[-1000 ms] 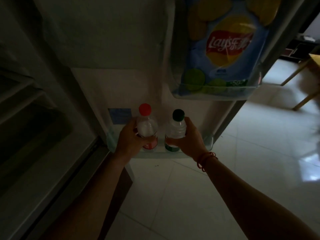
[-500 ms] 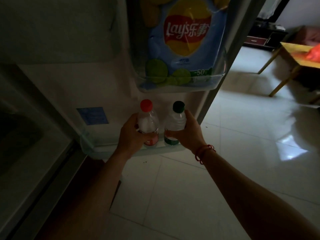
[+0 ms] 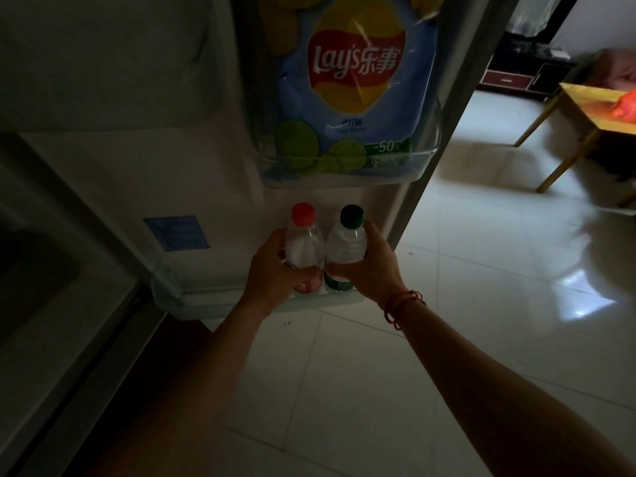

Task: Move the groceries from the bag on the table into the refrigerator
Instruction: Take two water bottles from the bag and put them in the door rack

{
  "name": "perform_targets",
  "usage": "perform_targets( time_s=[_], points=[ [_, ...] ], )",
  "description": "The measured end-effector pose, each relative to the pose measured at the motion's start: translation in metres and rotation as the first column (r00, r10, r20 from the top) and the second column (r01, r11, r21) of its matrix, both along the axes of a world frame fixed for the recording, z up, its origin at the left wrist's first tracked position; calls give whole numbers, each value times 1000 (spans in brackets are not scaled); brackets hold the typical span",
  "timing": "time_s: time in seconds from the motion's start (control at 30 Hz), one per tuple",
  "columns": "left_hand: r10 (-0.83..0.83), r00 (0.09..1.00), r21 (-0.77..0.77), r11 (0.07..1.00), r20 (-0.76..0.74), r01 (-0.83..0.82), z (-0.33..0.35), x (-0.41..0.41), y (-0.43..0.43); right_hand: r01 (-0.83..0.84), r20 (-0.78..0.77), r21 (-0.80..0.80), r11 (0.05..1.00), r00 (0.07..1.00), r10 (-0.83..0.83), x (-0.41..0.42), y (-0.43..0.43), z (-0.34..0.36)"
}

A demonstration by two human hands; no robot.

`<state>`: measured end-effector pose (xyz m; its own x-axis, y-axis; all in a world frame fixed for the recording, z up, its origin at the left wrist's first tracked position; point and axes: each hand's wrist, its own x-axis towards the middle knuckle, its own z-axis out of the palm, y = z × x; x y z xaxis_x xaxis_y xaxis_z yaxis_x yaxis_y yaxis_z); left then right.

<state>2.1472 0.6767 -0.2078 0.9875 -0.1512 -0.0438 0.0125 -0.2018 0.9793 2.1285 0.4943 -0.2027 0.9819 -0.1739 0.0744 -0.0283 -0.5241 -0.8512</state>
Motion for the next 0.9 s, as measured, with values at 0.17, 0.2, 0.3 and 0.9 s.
perform_targets(
  time_s=[0.17,0.2,0.3,0.9],
  points=[
    [4,1000,34,999,-23,-4,-12,-5,-1,-12,-43,-41,999,999,10,-7,-3,-14],
    [5,1000,37,999,-23,-4,-14,-5,-1,-6,-49,-44,999,999,4,-7,-4,-16],
    [15,1000,33,999,-14,-15,-17,1,-3,-9,-64,-54,998,998,5,-2,-7,-18],
    [-12,999,35,999,-43,13,-26,2,-11,-11,-72,-47,999,997,7,6,-13,-24]
  ],
)
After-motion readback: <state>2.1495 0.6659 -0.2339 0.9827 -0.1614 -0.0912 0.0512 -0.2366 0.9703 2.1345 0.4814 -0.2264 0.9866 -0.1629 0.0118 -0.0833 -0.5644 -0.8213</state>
